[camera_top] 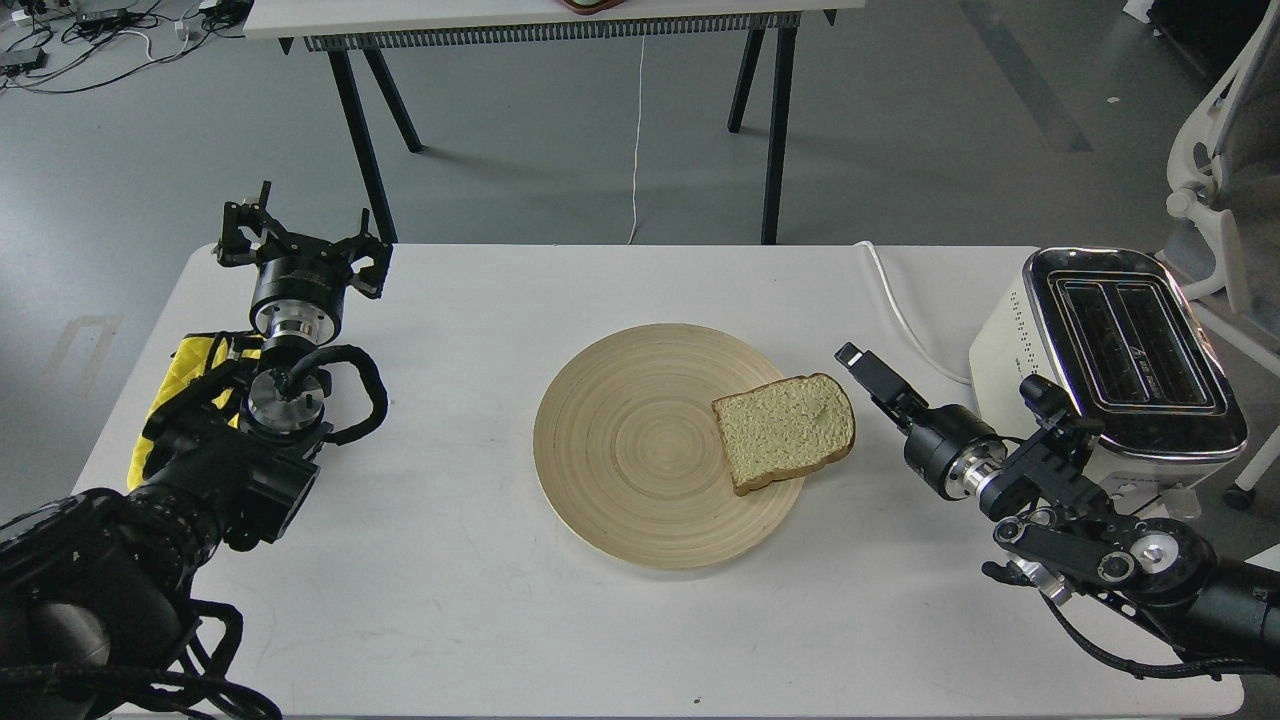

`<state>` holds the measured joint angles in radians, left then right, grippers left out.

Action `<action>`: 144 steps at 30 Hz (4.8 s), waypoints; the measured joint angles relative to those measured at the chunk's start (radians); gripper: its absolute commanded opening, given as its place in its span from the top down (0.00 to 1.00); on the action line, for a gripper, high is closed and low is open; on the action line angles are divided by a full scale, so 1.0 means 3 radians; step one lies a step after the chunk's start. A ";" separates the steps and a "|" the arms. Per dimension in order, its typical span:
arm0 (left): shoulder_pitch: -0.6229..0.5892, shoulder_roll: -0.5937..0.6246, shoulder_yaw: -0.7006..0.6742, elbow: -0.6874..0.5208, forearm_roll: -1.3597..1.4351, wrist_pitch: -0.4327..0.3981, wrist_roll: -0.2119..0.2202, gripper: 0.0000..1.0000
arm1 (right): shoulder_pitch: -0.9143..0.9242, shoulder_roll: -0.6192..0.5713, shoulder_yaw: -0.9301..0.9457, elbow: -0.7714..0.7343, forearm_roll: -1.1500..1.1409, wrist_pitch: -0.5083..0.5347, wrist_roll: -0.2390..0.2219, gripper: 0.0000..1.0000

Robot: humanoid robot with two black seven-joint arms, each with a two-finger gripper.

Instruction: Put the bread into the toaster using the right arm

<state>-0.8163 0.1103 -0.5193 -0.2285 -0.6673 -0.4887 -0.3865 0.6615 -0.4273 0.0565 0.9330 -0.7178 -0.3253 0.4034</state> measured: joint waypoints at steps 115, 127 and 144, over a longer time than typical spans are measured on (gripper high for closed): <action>0.0000 0.0000 -0.0002 0.0000 0.0000 0.0000 -0.0001 0.00 | 0.0049 -0.2402 0.0347 0.1343 -0.0224 -0.0338 0.0046 0.01; 0.0000 0.0001 -0.0001 0.0000 0.0000 0.0000 -0.0001 0.00 | 0.0047 -0.2228 0.1078 0.2057 0.0677 -0.0318 0.0049 0.01; 0.0000 0.0000 -0.0003 0.0000 0.0000 0.0000 -0.0001 0.00 | -0.0071 0.0438 0.2061 0.0297 0.1354 0.1274 0.0285 0.01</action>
<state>-0.8161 0.1103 -0.5200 -0.2285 -0.6673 -0.4887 -0.3867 0.6403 -0.2958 0.6748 1.0222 -0.3115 0.0570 0.4889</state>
